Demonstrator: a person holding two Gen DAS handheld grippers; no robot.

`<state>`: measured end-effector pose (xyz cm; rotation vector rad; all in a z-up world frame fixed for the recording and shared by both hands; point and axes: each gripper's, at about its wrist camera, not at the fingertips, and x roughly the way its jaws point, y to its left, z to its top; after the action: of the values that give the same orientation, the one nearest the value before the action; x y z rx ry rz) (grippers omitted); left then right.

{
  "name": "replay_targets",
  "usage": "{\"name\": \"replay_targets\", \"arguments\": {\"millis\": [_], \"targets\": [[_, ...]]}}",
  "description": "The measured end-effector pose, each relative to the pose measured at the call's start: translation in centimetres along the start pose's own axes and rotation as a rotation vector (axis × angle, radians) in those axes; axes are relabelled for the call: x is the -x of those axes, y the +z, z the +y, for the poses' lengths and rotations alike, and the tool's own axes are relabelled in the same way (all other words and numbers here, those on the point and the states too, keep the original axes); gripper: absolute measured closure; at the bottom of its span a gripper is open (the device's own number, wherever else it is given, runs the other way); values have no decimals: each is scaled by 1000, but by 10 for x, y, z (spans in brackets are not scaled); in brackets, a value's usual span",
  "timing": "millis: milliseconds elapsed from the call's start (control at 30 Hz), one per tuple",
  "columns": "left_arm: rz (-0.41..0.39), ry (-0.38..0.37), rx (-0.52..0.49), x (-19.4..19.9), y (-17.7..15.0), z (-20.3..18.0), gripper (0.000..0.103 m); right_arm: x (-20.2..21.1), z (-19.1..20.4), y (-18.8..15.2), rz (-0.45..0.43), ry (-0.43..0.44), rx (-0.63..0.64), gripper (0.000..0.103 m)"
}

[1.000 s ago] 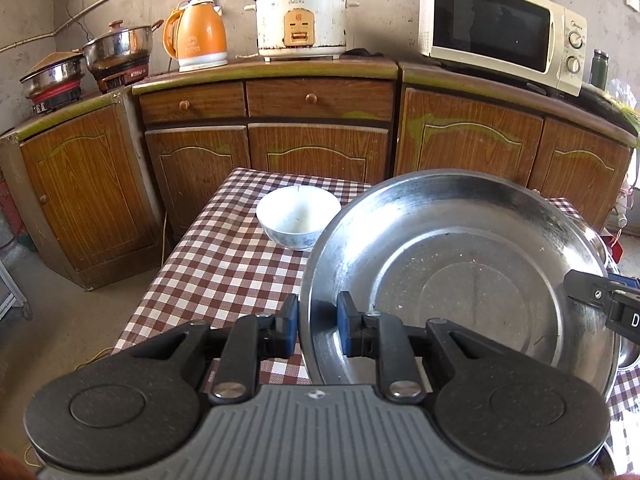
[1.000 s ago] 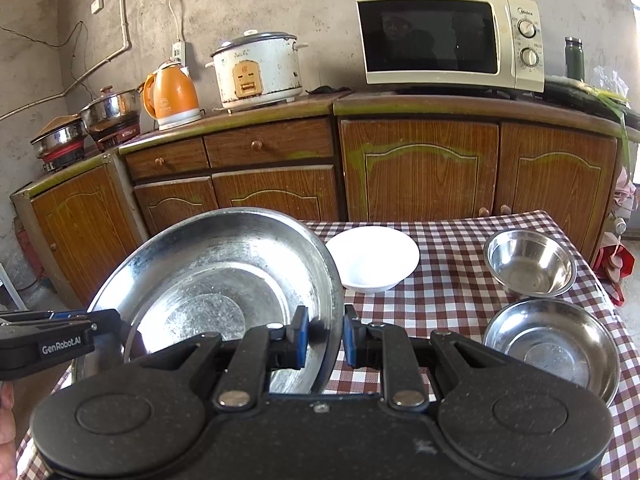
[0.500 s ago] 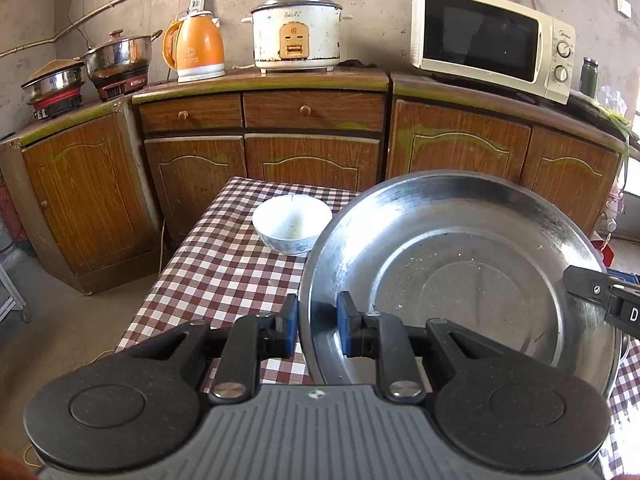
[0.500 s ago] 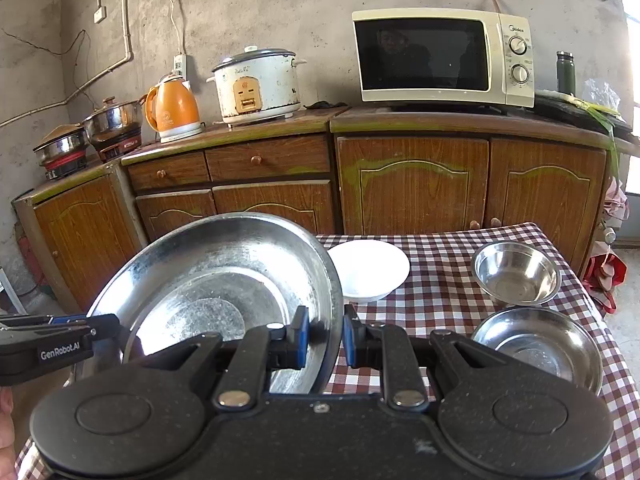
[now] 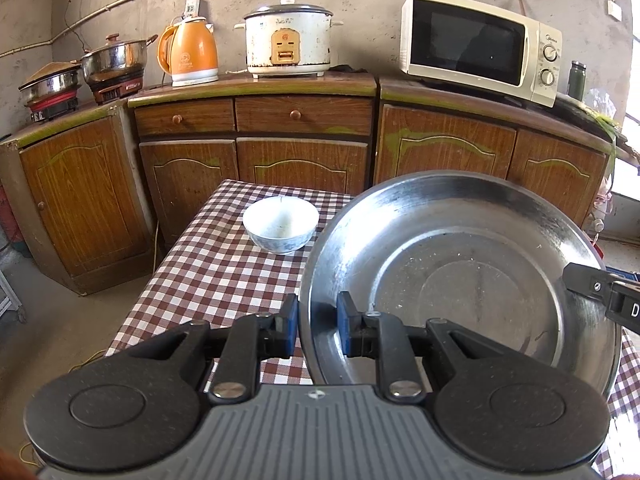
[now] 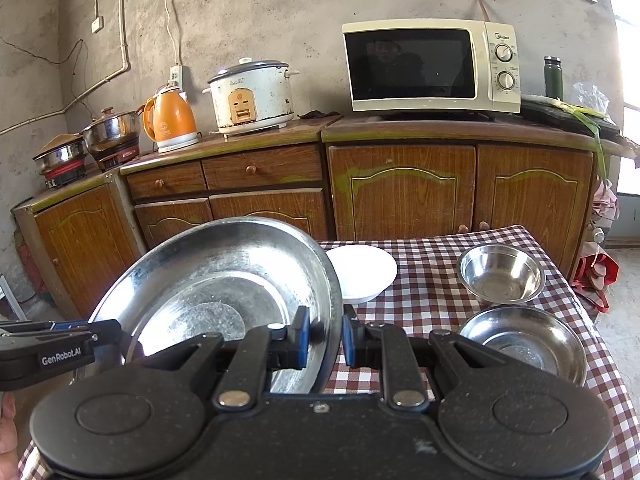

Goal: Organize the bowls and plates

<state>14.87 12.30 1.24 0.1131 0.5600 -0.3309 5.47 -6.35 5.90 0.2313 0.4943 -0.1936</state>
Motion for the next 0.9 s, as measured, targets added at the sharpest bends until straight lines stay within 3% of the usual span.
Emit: {"name": "replay_targets", "arguments": {"millis": [900], "targets": [[23,-46,-3,14,-20,-15,82,29,-17,-14,-10,-27,-8,81]]}}
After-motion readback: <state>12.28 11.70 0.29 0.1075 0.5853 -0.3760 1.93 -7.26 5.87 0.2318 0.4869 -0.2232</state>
